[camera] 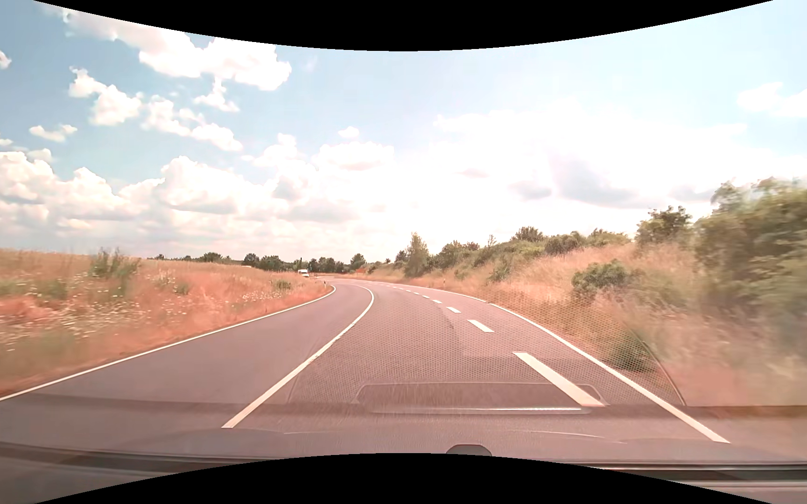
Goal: Follow the waypoints while adhering to traffic rules and regulations
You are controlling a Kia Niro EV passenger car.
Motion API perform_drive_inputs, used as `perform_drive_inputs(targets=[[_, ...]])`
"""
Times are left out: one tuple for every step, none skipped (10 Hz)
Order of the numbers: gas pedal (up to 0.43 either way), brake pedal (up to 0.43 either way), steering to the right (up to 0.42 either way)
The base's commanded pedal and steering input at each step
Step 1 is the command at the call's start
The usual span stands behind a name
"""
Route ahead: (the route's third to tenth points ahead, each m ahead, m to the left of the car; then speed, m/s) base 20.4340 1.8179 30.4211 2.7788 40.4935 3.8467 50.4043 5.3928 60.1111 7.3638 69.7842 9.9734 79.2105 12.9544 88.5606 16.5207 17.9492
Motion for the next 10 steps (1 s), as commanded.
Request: perform_drive_inputs(targets=[[0.047,0.000,-0.030],[0.047,0.000,-0.028],[0.047,0.000,-0.026],[0.047,0.000,-0.026],[0.047,0.000,-0.026],[0.047,0.000,-0.026],[0.047,0.000,-0.026],[0.047,0.000,-0.026],[0.047,0.000,-0.026],[0.047,0.000,-0.025]])
